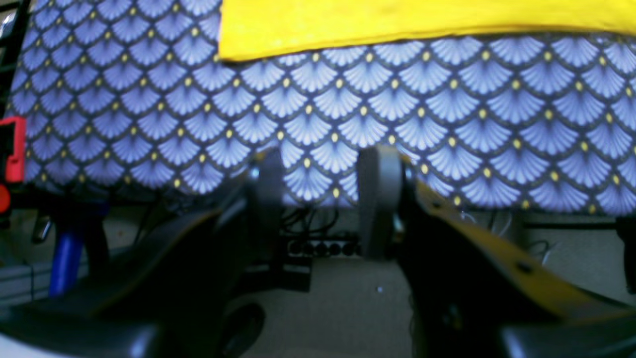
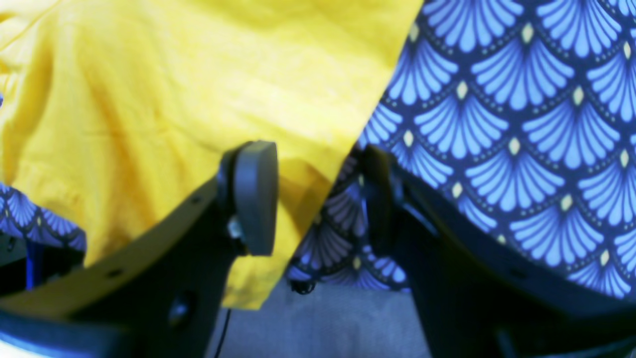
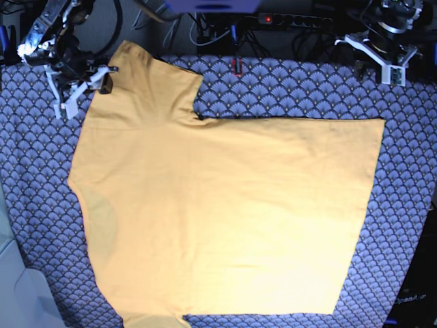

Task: Fold the T-shirt properly
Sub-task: 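Lower the right gripper to the shirt's shoulder corner and grasp it, then move the left gripper to the shirt's side corner and grasp it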

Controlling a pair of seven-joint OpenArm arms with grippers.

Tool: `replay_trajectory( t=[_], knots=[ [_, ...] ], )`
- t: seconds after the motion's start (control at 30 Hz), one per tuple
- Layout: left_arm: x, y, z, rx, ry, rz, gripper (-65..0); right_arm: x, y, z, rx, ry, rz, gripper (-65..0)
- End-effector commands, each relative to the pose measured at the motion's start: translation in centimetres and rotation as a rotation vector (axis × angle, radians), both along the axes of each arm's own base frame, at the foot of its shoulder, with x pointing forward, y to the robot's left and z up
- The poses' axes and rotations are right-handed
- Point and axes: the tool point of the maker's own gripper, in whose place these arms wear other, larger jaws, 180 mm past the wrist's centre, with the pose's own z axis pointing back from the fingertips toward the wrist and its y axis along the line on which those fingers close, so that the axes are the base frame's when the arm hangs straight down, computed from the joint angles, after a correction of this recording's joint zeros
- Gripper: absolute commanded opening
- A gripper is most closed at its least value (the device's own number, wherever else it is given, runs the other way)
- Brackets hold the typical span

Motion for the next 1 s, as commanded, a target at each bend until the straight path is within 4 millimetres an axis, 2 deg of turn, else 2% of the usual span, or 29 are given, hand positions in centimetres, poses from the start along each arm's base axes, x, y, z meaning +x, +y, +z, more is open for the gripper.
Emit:
replay_trajectory(
  t=[0.0, 0.27, 0.43, 0.53, 0.63, 0.7, 0.83, 0.97],
  knots=[
    [0.3, 0.2, 0.9, 0.006, -0.035, 0.000, -39.8, -0.3, 0.0, -0.1, -0.006, 0.015, 0.007, -36.0],
    [0.3, 0.2, 0.9, 0.008, -0.036, 0.001, -39.8, -0.8, 4.3, -0.9, 0.066, 0.036, 0.078, -36.2],
    [0.2, 0.4, 0.9, 0.009, -0.035, 0.005, -39.8, -0.6, 4.4, -0.8, 0.068, 0.030, 0.077, -37.5],
    [0.2, 0.5, 0.9, 0.012, -0.033, 0.005, -39.6, -0.5, 4.3, -0.8, 0.069, 0.028, 0.075, -45.2],
    [0.3, 0.5, 0.9, 0.011, -0.035, 0.006, -39.4, -0.5, 4.4, -0.8, 0.070, 0.028, 0.075, -58.1],
    [0.7, 0.4, 1.1, 0.007, -0.049, 0.006, -39.4, -0.5, 4.3, -0.8, 0.068, 0.029, 0.075, -64.4],
    [2.2, 0.8, 1.4, 0.006, -0.084, 0.016, -39.4, -0.5, 4.3, -0.8, 0.067, 0.029, 0.076, -65.0],
    [3.6, 2.8, 2.2, 0.017, -0.139, 0.086, -39.3, -0.6, 4.3, -0.8, 0.066, 0.032, 0.076, -65.0]
  ],
)
